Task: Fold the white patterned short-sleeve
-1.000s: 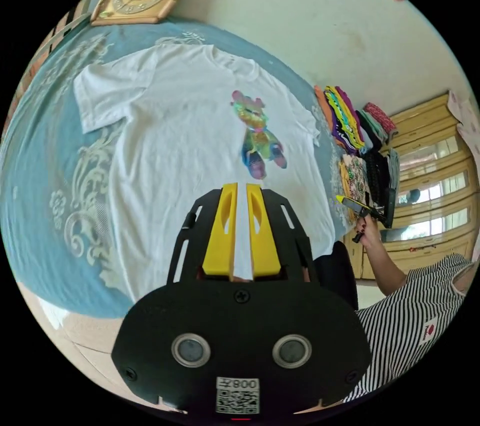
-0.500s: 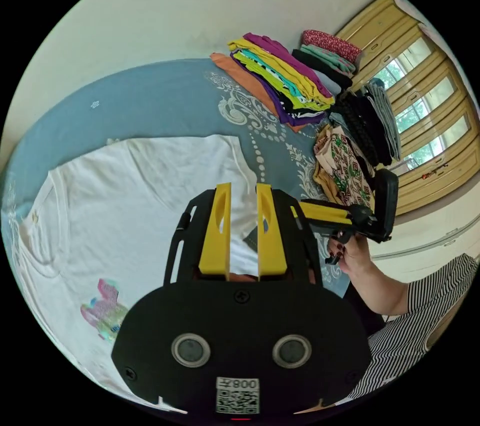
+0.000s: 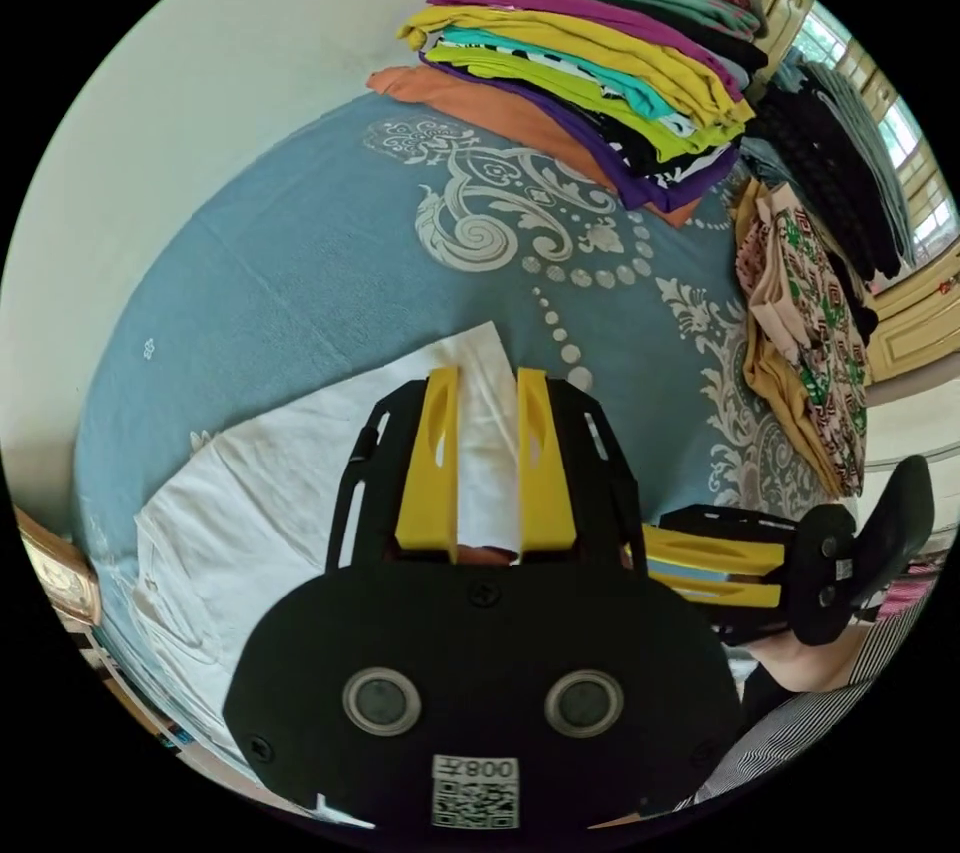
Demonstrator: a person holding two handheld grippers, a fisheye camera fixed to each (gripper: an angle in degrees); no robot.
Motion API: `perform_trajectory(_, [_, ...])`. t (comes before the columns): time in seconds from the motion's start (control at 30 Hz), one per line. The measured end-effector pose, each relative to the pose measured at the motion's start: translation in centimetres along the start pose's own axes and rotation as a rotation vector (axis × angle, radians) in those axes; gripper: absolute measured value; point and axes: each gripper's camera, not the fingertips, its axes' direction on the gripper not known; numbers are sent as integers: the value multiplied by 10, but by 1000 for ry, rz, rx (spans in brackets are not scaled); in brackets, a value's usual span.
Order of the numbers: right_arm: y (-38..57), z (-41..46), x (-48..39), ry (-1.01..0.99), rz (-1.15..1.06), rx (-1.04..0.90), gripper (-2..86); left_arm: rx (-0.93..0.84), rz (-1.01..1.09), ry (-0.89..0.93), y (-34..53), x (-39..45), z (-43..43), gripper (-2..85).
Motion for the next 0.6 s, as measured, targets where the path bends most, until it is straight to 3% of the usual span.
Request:
perform_trajectory(0.13, [-6,7,-1,-3,-5,-10,25,20,-8,-26,-14,-8,-2,33])
perform_trajectory(0.6, [-23,-4,-73,23,-194,147,12,387,-356,447,50,-174,-54,14])
